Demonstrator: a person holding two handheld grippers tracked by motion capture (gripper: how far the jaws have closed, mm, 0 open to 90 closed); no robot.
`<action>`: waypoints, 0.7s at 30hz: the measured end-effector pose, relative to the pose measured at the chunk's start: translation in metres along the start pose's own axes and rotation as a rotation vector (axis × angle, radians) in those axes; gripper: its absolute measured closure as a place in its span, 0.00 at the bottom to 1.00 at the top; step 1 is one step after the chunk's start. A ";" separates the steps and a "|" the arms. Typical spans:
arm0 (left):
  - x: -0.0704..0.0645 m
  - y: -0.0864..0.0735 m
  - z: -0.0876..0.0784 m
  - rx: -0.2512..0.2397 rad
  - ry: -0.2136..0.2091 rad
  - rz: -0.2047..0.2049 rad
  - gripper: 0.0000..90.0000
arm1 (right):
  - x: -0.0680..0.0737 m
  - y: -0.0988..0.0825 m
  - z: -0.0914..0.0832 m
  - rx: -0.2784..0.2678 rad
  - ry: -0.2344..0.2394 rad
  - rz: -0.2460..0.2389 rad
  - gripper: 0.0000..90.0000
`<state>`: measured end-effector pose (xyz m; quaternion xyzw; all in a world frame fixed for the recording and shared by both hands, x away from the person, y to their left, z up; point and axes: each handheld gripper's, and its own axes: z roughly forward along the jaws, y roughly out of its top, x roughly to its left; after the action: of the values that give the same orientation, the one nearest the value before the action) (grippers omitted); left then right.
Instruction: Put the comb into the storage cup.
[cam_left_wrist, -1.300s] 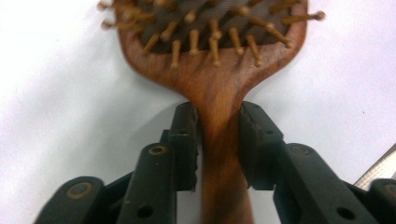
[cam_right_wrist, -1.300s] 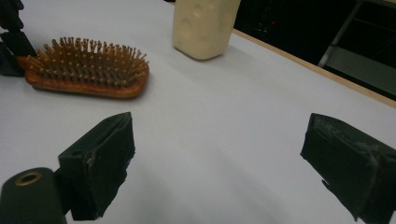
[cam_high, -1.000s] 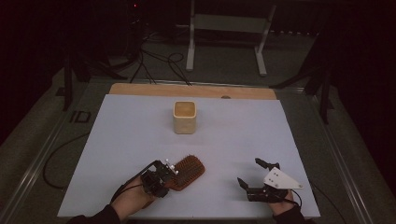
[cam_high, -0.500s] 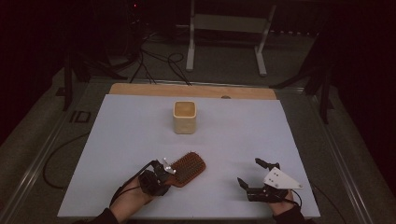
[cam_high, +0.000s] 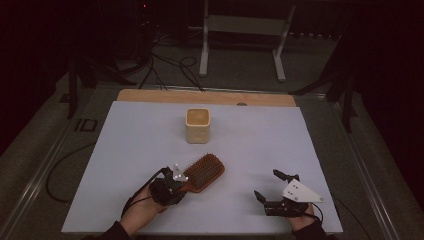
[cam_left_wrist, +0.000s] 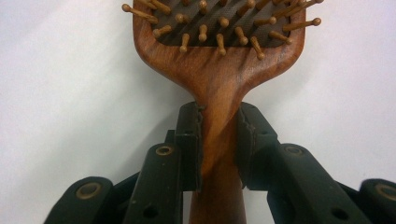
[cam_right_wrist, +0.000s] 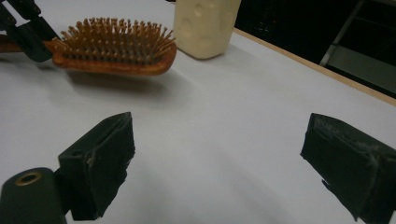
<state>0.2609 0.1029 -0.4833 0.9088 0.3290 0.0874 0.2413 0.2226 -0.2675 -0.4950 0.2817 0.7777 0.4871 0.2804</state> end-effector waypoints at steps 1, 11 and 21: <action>0.001 0.001 -0.001 -0.010 -0.003 0.001 0.82 | 0.000 0.000 0.000 -0.001 -0.001 0.001 0.10; 0.002 0.007 -0.003 -0.126 -0.022 0.002 0.82 | 0.000 0.000 0.001 0.001 0.003 0.008 0.10; -0.003 0.007 0.000 -0.209 -0.032 0.020 0.82 | 0.000 0.005 0.001 0.013 -0.022 0.032 0.10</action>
<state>0.2627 0.0965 -0.4798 0.8831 0.3051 0.1091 0.3392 0.2239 -0.2651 -0.4905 0.3013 0.7730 0.4833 0.2794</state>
